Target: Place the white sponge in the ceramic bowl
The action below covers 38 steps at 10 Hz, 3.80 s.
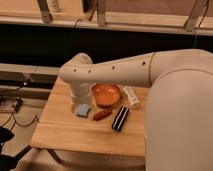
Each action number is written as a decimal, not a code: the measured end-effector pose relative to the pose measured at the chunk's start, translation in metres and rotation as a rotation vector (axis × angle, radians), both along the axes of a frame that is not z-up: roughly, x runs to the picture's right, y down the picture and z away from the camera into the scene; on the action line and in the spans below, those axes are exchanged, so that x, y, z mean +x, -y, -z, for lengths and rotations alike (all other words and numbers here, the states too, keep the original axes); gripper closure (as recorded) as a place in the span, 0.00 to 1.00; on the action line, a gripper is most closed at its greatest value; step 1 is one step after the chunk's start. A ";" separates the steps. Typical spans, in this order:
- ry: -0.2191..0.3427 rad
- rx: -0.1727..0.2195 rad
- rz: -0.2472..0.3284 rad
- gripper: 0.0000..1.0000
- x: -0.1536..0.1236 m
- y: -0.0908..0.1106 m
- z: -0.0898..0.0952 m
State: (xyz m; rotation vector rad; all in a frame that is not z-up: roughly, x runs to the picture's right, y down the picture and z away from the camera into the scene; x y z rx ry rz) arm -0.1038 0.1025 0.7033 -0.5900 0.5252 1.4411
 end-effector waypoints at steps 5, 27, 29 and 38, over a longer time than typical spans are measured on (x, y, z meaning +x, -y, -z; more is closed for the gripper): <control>0.000 0.000 0.000 0.35 0.000 0.000 0.000; 0.005 0.101 0.026 0.35 -0.049 0.011 -0.030; -0.021 0.139 0.077 0.35 -0.064 0.021 -0.051; -0.205 0.202 -0.055 0.35 -0.069 0.038 -0.104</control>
